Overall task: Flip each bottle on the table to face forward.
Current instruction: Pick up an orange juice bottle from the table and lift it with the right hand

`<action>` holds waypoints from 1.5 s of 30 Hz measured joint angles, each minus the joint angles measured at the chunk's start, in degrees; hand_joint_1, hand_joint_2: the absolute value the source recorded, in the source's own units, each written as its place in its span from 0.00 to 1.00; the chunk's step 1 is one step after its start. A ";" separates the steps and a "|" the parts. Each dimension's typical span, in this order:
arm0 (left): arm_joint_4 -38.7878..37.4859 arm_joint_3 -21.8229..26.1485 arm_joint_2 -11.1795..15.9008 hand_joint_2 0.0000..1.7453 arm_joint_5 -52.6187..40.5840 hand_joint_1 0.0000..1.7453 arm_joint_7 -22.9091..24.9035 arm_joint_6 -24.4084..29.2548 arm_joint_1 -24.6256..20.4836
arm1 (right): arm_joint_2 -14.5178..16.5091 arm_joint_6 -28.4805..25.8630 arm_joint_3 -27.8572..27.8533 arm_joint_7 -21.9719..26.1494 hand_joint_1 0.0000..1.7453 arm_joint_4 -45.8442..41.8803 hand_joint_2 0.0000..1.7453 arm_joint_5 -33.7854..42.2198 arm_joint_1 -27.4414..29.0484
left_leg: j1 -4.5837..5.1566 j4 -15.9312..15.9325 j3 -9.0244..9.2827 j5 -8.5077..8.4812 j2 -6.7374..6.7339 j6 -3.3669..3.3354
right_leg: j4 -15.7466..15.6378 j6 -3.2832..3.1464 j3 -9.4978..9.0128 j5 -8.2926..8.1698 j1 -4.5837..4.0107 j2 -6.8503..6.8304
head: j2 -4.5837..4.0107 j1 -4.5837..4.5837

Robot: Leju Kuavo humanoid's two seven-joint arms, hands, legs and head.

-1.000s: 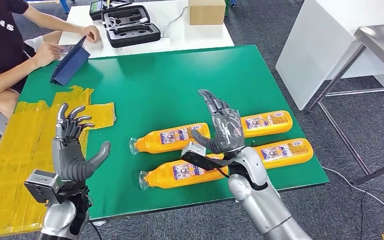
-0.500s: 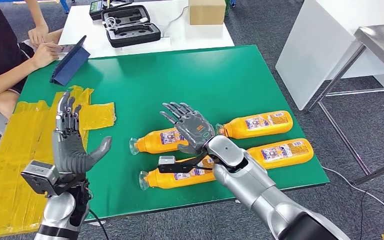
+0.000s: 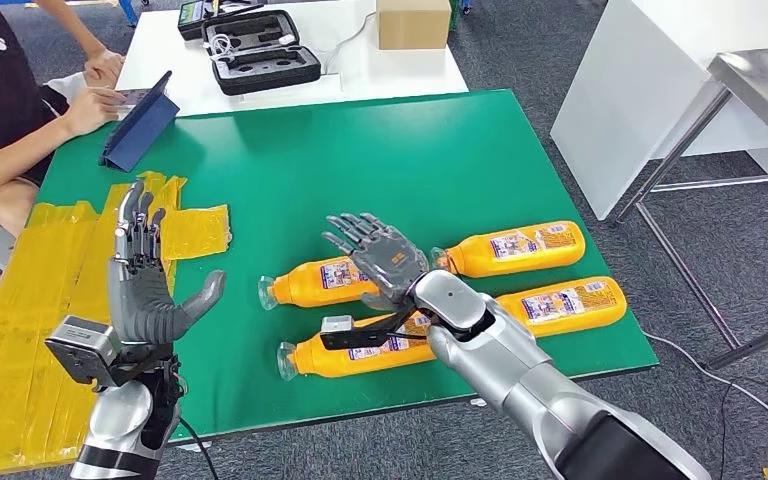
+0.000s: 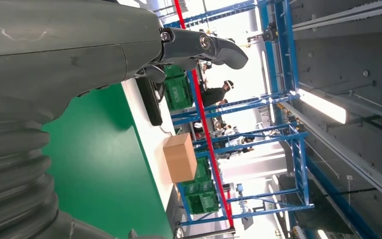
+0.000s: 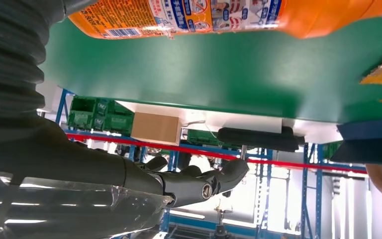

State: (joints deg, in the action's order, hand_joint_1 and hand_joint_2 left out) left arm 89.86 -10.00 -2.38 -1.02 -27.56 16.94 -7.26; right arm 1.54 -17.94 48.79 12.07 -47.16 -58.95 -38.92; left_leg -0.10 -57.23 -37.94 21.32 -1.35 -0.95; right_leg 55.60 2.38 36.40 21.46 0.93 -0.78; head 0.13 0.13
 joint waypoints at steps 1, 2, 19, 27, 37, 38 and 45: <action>-0.07 -0.01 0.00 1.00 0.04 0.00 -0.01 -0.07 -0.07 | -0.01 0.49 0.30 0.00 0.00 0.37 1.00 -0.03 -0.23 | 0.00 0.00 0.00 0.00 0.00 0.00 | 0.00 0.00 0.00 0.00 0.00 0.00 | 0.00 0.01; -0.17 -0.01 0.00 1.00 0.09 0.00 -0.01 -0.13 -0.16 | -0.02 0.97 0.67 0.00 0.00 0.87 1.00 -0.07 -0.50 | 0.00 0.00 0.00 0.00 0.00 0.00 | 0.00 0.00 0.00 0.00 0.00 0.00 | 0.00 0.00; -3.46 -0.11 0.00 1.00 2.58 0.00 0.13 -1.28 -1.07 | -0.38 -0.30 2.66 -2.90 0.00 17.49 1.00 3.08 -5.14 | 0.01 -0.01 -0.01 0.00 0.00 0.00 | 0.00 0.02 -0.01 -0.02 0.01 0.00 | 0.00 0.01; -4.93 -0.67 -0.02 1.00 3.08 0.00 0.25 -1.84 -1.34 | 0.77 2.27 2.21 -2.90 0.00 20.66 1.00 4.32 -6.64 | 0.01 -0.01 0.00 0.00 -0.01 0.00 | 0.00 0.02 0.00 -0.01 0.00 0.01 | 0.00 0.01; -6.64 -1.43 -0.37 1.00 3.21 0.00 0.51 -1.99 -2.15 | 3.11 6.02 -1.44 -1.29 0.00 22.72 1.00 10.35 -7.56 | 0.01 -0.01 -0.01 0.00 -0.01 0.00 | 0.00 0.02 -0.01 -0.01 0.01 0.00 | 0.00 -0.01; -6.84 -1.54 -0.38 1.00 3.23 0.00 0.52 -2.01 -2.20 | 3.37 6.06 -1.91 -1.15 0.00 22.84 1.00 10.81 -7.64 | 0.01 -0.01 -0.01 0.00 -0.01 0.00 | 0.00 0.02 -0.01 -0.02 0.01 0.01 | 0.00 0.00; -8.23 -2.16 -0.56 1.00 3.50 0.00 0.62 -2.56 -2.86 | 5.20 8.47 -3.73 -1.55 0.00 23.62 1.00 12.09 -9.21 | 0.00 -0.01 0.00 -0.01 -0.02 0.00 | 0.00 0.02 0.01 -0.02 0.00 0.01 | 0.00 0.00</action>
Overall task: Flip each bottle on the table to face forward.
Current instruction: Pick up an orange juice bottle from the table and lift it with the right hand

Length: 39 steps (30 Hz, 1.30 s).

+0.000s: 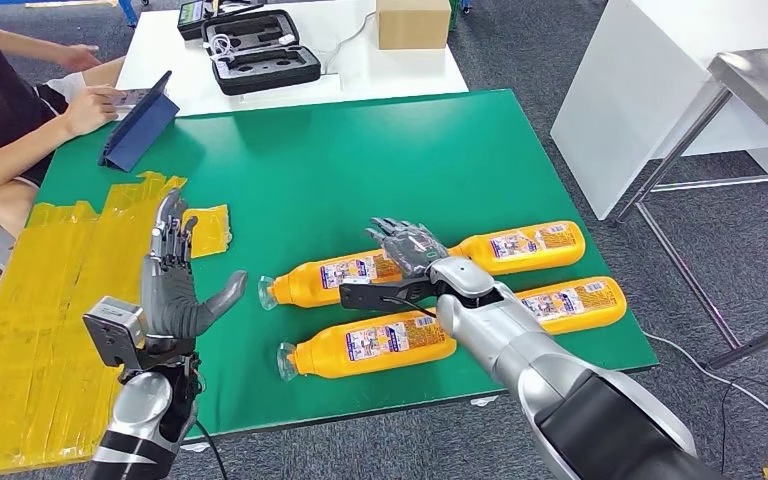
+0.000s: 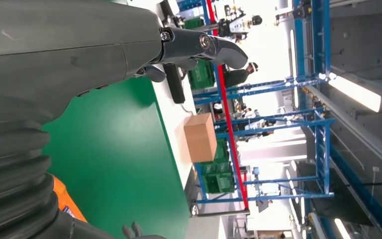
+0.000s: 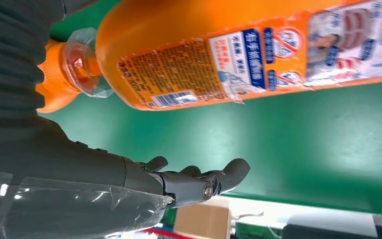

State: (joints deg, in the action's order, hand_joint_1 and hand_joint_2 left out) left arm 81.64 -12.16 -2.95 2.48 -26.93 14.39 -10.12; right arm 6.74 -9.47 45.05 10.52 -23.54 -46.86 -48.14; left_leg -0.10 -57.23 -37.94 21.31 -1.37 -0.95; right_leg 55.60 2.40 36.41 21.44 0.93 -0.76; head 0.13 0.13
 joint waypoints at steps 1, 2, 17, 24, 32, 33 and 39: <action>-0.23 -0.13 -0.06 1.00 0.07 0.00 0.01 -0.14 -0.14 | 0.19 0.85 -0.21 -0.13 0.00 0.19 1.00 0.22 -0.32 | 0.00 0.00 0.00 0.00 0.00 0.00 | 0.00 0.00 0.00 0.00 0.00 0.00 | 0.00 0.00; -0.46 -0.25 -0.14 1.00 0.16 0.00 0.01 -0.28 -0.28 | 0.32 1.70 -0.41 -0.31 0.00 0.41 1.00 0.41 -0.65 | 0.00 0.00 0.00 0.00 0.00 0.00 | 0.00 0.00 0.00 0.00 0.00 0.00 | 0.00 0.00; -3.22 -1.38 -0.33 1.00 1.45 0.00 -0.32 -1.50 -2.06 | 0.75 12.08 -0.85 -4.07 0.00 4.20 1.00 -0.02 -3.08 | 0.01 0.00 0.00 0.00 0.00 0.00 | 0.00 0.02 -0.01 -0.01 0.00 0.00 | 0.00 0.00; -4.90 -1.81 -0.39 1.00 1.75 0.00 -0.58 -1.96 -2.96 | 0.89 15.76 -0.04 -5.94 0.00 5.86 1.00 -2.03 -3.91 | 0.01 -0.01 0.00 0.00 0.01 0.00 | 0.00 0.02 -0.02 -0.01 0.01 0.00 | 0.00 -0.01; -5.68 -1.85 -0.40 1.00 1.97 0.00 -0.73 -2.36 -3.10 | 1.29 14.81 2.32 -7.24 0.07 6.65 1.00 -5.55 -3.82 | 0.00 0.00 0.00 0.00 0.00 0.00 | 0.00 0.01 -0.01 -0.01 0.00 0.00 | 0.00 0.00; -5.75 -1.85 -0.40 1.00 1.99 0.00 -0.74 -2.36 -3.09 | 1.35 14.21 2.79 -7.45 0.15 6.70 1.00 -6.28 -3.72 | 0.00 0.00 0.01 0.00 0.00 0.00 | 0.00 0.01 -0.01 0.00 0.00 0.00 | 0.00 0.00; -5.86 -1.85 -0.40 1.00 2.17 0.00 -0.78 -2.30 -2.89 | 1.55 9.41 5.85 -8.92 0.88 6.79 1.00 -10.16 -2.75 | 0.00 0.00 0.01 0.00 0.00 0.00 | 0.00 0.01 -0.02 0.00 0.00 0.00 | 0.00 0.00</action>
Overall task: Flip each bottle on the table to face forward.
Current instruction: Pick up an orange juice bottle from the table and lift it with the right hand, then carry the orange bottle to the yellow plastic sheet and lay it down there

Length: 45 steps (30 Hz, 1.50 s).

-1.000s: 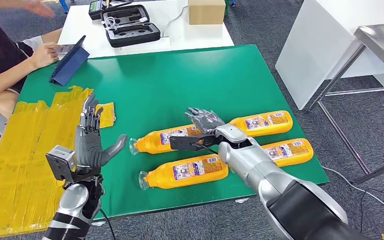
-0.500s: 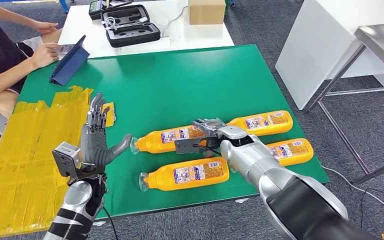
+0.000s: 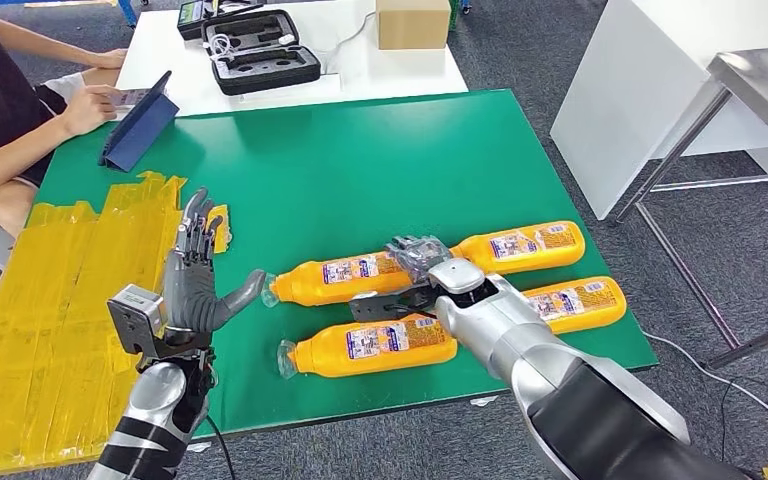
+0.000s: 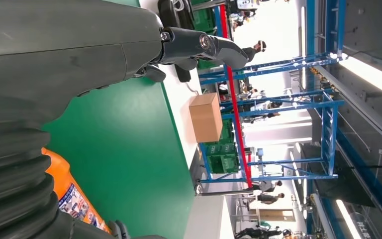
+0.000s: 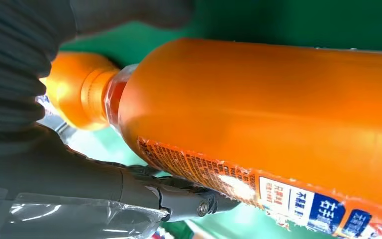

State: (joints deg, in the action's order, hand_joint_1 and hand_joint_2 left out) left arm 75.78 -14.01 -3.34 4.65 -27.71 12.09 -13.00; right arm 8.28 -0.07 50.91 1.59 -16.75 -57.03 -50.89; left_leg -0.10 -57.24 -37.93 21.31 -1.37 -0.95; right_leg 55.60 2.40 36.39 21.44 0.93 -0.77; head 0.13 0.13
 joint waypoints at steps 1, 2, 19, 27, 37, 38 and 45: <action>0.00 0.00 0.00 1.00 0.04 0.00 0.00 0.03 0.09 | 0.00 -0.85 0.42 -0.17 0.93 0.01 1.00 -0.31 0.14 | 0.00 0.00 0.00 0.00 0.00 0.00 | 0.00 0.00 0.00 0.00 0.00 0.00 | 0.00 0.00; 0.00 0.00 0.00 1.00 0.09 0.00 0.00 0.08 0.18 | 0.00 -1.65 0.75 -0.35 0.99 0.01 1.00 -0.54 0.28 | 0.00 0.00 0.01 0.00 0.00 0.00 | 0.00 0.00 0.00 0.00 0.00 0.00 | 0.00 0.00; 0.00 0.00 0.00 1.00 -0.26 0.00 0.50 0.99 1.10 | -0.06 -12.31 1.94 -2.78 1.00 0.11 1.00 -1.36 2.25 | 0.00 0.00 0.02 0.00 -0.01 0.00 | 0.00 0.00 -0.01 -0.01 0.00 0.00 | 0.00 0.00; 1.12 -0.86 0.00 1.00 -3.58 0.00 1.55 1.60 1.08 | -0.37 -31.90 -2.47 1.35 1.00 -1.12 1.00 5.36 3.14 | 0.00 0.00 -0.01 0.00 0.00 0.00 | 0.00 0.01 0.00 -0.01 0.00 0.00 | 0.00 -0.01; 5.20 -2.12 0.09 1.00 -7.42 0.00 3.04 1.96 1.21 | -0.47 -36.19 -19.52 12.77 1.00 -16.16 1.00 22.05 11.38 | 0.00 0.00 -0.03 0.01 0.06 0.00 | 0.00 -0.01 0.00 0.01 0.00 -0.03 | 0.00 0.00; 5.37 -2.17 0.09 1.00 -7.44 0.00 3.06 1.96 1.23 | -0.51 -36.12 -20.38 12.81 1.00 -17.14 1.00 22.15 11.94 | 0.00 0.00 -0.03 0.01 0.06 0.00 | 0.00 -0.01 0.01 0.01 0.00 -0.03 | 0.00 0.01; 5.78 -2.41 0.09 1.00 -7.44 0.00 3.13 1.96 1.26 | -0.62 -36.02 -22.92 12.85 1.00 -20.45 1.00 22.29 13.46 | 0.00 0.00 -0.02 0.00 0.05 0.00 | 0.00 0.00 0.00 0.00 0.00 -0.02 | 0.00 0.00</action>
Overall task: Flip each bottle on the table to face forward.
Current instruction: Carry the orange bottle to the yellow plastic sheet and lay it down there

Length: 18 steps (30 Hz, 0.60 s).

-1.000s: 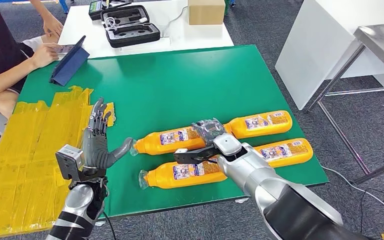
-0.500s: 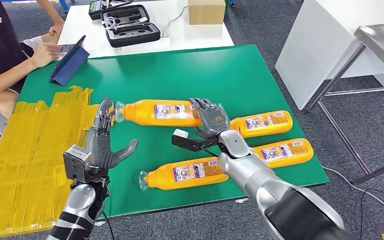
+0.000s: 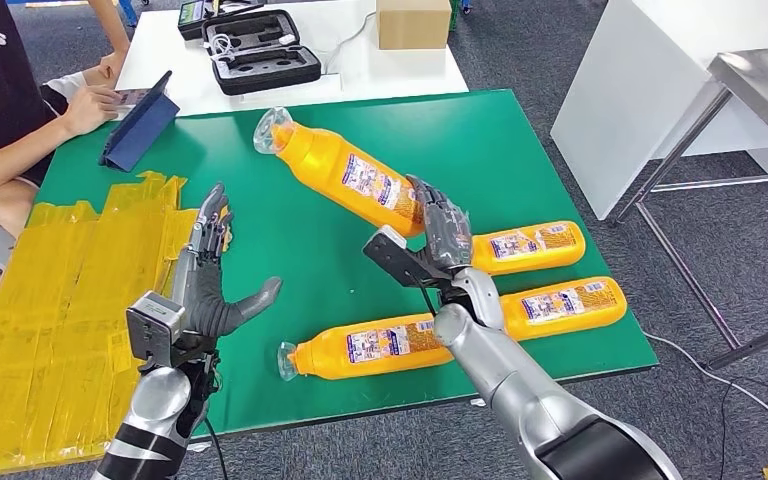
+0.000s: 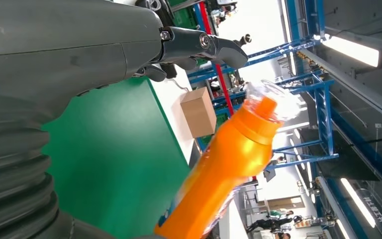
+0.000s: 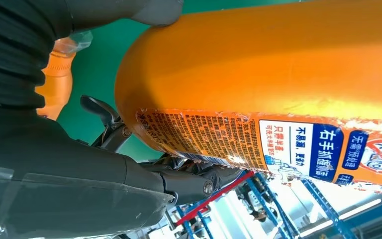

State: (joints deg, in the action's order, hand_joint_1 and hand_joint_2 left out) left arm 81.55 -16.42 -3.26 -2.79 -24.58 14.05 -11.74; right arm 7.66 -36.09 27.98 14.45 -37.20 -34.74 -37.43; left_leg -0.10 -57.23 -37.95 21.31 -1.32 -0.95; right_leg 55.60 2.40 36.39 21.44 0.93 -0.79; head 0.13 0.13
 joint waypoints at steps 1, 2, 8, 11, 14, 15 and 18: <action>0.01 -0.01 0.00 1.00 -0.02 0.00 0.01 0.00 0.00 | -0.01 -0.02 -0.25 0.13 1.00 -0.25 1.00 0.08 0.08 | 0.00 0.00 0.00 0.00 0.00 0.00 | 0.00 0.00 0.00 0.00 0.00 0.00 | 0.00 0.01; 0.01 -0.01 0.00 1.00 -0.04 0.00 0.01 0.00 0.00 | -0.01 -0.05 -0.56 0.43 1.00 -0.46 1.00 0.33 0.18 | 0.00 0.00 0.00 0.00 0.00 0.00 | 0.00 0.00 0.00 0.00 0.00 0.00 | 0.00 0.01; 1.81 1.19 -0.98 1.00 5.12 0.00 -1.30 3.19 0.69 | -0.03 0.60 -3.92 3.57 1.00 -4.46 1.00 6.54 4.28 | 0.00 0.00 -0.02 0.01 0.03 0.00 | 0.00 -0.01 0.00 0.02 0.00 -0.01 | 0.00 0.00; 2.26 2.69 -1.35 1.00 11.28 0.00 1.99 2.12 0.59 | 0.01 5.75 -6.60 5.88 1.00 -9.20 1.00 14.36 8.15 | 0.00 0.00 -0.06 0.04 0.12 0.00 | 0.00 -0.01 0.04 0.03 0.00 -0.03 | 0.00 0.01; 0.53 3.14 -1.07 1.00 14.43 0.00 3.75 -2.07 -0.52 | 0.02 15.74 -7.78 7.82 1.00 -13.59 1.00 22.29 10.87 | 0.00 0.01 -0.07 0.04 0.13 0.02 | 0.00 -0.02 0.08 0.03 0.00 -0.02 | 0.00 0.02; -0.40 3.06 -0.98 1.00 14.86 0.00 3.86 -3.29 -1.12 | 0.05 19.59 -7.79 8.21 1.00 -14.81 1.00 24.78 11.50 | 0.00 0.01 -0.06 0.04 0.13 0.02 | 0.00 -0.02 0.09 0.02 0.00 -0.01 | 0.00 0.03; -3.02 2.24 -0.77 1.00 15.38 0.00 3.58 -5.30 -3.32 | 0.10 31.87 -7.07 8.62 1.00 -17.29 1.00 32.99 12.73 | -0.01 0.01 -0.06 0.02 0.13 0.02 | 0.00 -0.01 0.09 0.01 -0.01 -0.01 | 0.00 0.03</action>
State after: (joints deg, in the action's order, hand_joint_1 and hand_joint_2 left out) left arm 78.53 -14.18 -4.03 12.59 -21.00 8.76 -15.07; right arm 7.76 -4.22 20.91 23.06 -54.49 -1.75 -24.70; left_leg -0.11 -57.23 -38.00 21.33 -1.19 -0.93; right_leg 55.60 2.39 36.48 21.46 0.92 -0.80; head 0.13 0.16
